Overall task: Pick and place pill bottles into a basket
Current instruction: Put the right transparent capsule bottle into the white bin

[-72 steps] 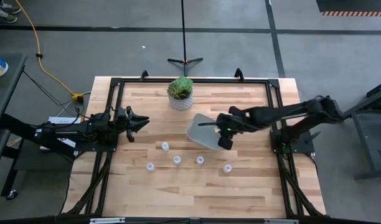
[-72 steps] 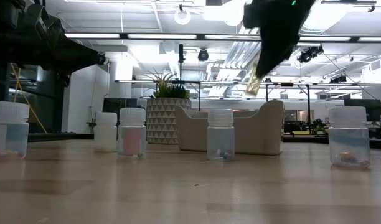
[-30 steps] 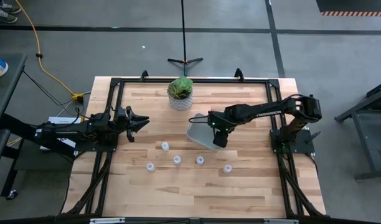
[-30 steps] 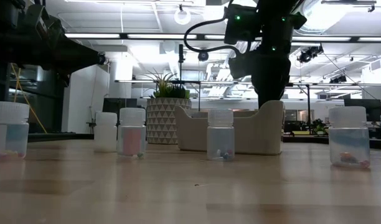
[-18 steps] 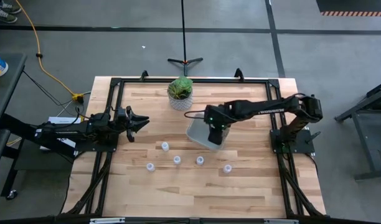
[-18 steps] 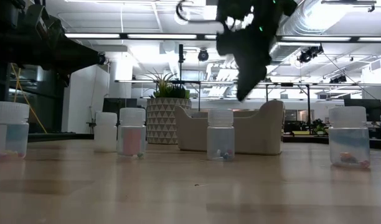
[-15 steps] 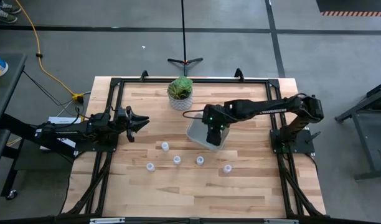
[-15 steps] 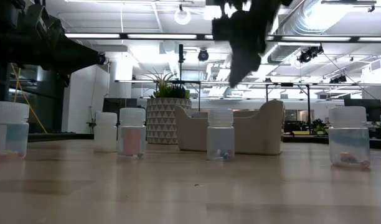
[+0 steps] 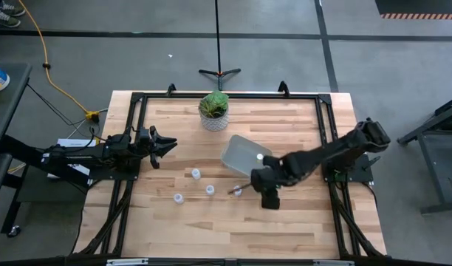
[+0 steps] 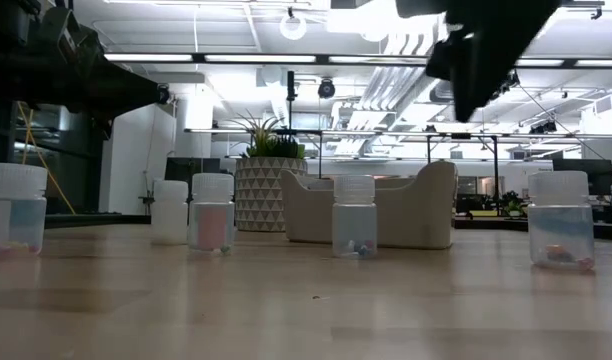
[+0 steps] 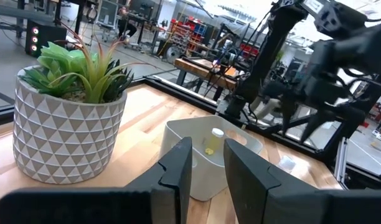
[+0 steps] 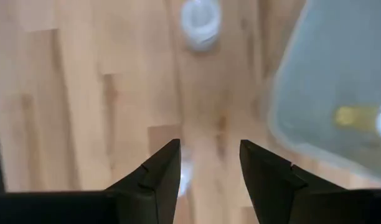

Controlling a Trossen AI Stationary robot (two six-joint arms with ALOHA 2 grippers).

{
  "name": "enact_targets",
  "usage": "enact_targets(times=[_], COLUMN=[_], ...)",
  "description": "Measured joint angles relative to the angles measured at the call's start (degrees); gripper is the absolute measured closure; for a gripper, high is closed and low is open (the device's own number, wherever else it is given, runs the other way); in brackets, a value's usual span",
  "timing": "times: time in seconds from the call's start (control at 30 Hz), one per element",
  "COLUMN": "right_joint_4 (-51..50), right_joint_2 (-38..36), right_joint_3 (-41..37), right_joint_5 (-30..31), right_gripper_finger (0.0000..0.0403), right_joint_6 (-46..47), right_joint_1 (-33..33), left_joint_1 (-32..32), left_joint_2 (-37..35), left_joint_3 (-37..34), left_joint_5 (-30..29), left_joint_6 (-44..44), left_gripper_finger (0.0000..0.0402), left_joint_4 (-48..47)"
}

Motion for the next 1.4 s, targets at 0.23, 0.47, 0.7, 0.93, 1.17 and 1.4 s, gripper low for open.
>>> enact_targets(times=[0.23,0.47,0.7,0.93,1.17,1.4], right_joint_4=[2.2,3.7,9.4,13.7,14.4,14.3], right_joint_2=[-0.1,-0.2,-0.2,-0.1,-0.1,-0.1], right_joint_3=[-3.1,-6.5,-11.3,-15.8,-16.0,-16.0], right_joint_5=[3.7,5.0,4.3,1.8,3.1,4.8], right_gripper_finger=[0.0222,0.0165,0.0155,0.0155,0.0155,0.0159], right_joint_6=[6.9,10.5,10.5,11.7,12.0,12.0], right_joint_1=[7.1,8.9,8.9,8.8,8.8,8.8], left_joint_1=[0.0,0.0,0.0,0.0,0.0,0.0], left_joint_2=[0.0,0.0,0.0,0.0,0.0,0.0], left_joint_3=[0.0,0.0,0.0,0.0,0.0,0.0], left_joint_5=[-0.1,-0.2,-0.2,-0.2,-0.2,-0.2], left_joint_6=[0.2,0.4,0.4,0.4,0.4,0.4], left_gripper_finger=[0.0273,0.0273,0.0273,0.0273,0.0273,0.0273], left_joint_4=[0.0,0.0,0.0,0.0,0.0,0.0])
